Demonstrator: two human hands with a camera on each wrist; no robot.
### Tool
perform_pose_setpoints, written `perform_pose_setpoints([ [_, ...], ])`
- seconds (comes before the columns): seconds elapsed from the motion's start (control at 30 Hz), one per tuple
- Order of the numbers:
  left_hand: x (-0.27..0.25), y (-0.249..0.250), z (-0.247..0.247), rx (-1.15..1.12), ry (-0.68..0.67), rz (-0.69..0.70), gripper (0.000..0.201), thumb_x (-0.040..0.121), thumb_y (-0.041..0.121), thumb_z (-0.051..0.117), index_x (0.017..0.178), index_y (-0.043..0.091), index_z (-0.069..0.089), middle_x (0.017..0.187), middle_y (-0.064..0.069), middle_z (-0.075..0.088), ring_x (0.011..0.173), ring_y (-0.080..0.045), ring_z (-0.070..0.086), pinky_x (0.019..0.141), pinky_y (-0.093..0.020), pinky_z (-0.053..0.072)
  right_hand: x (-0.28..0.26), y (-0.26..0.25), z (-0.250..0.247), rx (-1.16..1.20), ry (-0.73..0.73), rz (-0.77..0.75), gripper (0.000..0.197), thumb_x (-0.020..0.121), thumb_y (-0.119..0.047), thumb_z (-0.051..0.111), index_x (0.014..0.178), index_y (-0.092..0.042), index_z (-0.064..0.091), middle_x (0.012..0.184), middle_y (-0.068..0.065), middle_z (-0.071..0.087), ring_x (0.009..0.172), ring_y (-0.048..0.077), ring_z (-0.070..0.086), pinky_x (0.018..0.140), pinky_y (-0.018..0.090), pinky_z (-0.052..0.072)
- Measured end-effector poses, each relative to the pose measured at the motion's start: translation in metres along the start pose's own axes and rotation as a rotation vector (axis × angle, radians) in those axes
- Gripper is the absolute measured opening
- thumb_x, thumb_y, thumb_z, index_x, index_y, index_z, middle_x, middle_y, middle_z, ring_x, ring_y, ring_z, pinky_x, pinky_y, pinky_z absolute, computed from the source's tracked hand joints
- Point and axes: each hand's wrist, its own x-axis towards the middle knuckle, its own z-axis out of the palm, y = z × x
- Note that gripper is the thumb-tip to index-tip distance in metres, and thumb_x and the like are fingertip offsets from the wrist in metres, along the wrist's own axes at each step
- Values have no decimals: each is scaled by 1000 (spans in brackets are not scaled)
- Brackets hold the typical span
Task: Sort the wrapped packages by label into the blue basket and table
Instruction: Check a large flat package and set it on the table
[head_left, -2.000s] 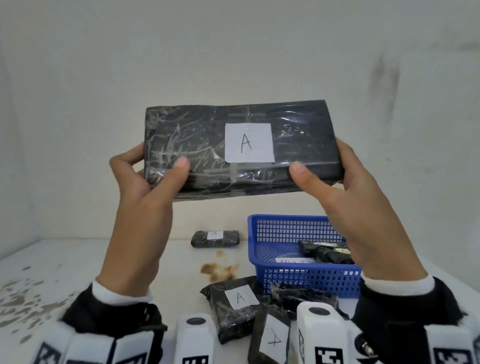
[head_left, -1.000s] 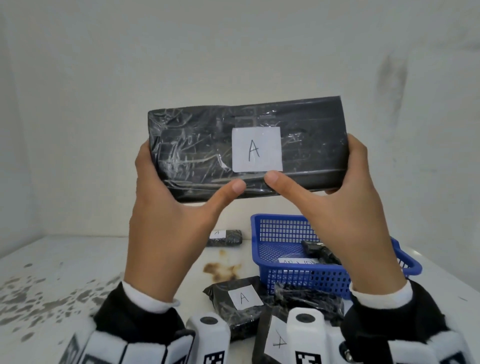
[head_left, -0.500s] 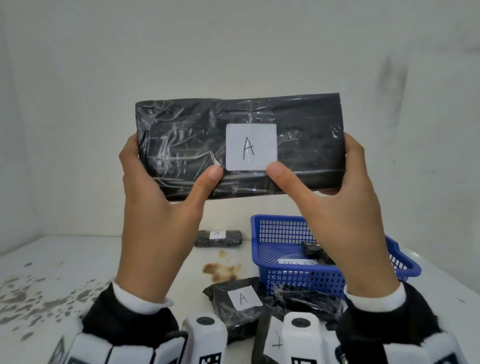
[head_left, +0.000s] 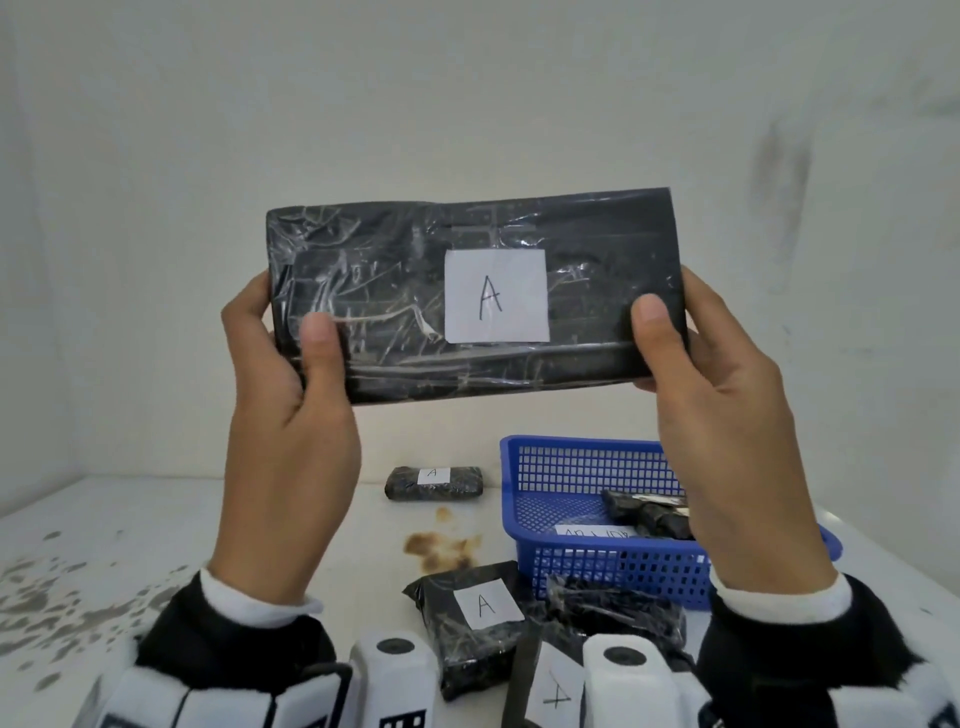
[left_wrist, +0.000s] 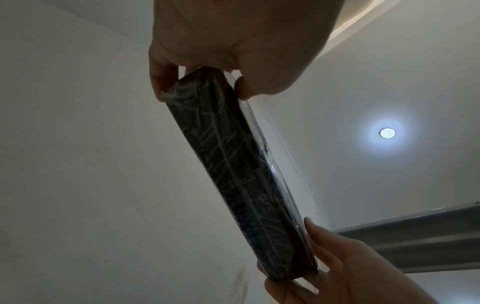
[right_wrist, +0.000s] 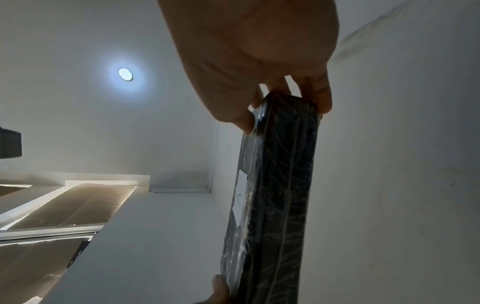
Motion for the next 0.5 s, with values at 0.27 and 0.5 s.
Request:
perform_pose_setpoints([
  [0.27,5,-4,-3,-35,37,-36,21,107,29,27,118,39,41,110,11,64,101,-4,61,86,-21,45,3,3,-4,25,8,67,30,101,-37,51,131,-37,57,94,-19,76,89,-3,70,77,15,52],
  [0.5,6,1,-2,-129,-1,-108,16,105,32,33,106,45,44,80,20,70,75,9,62,65,-2,42,3,1,-7,38,14,83,30,98,-37,56,127,-32,59,96,-14,78,90,1,72,83,24,54],
])
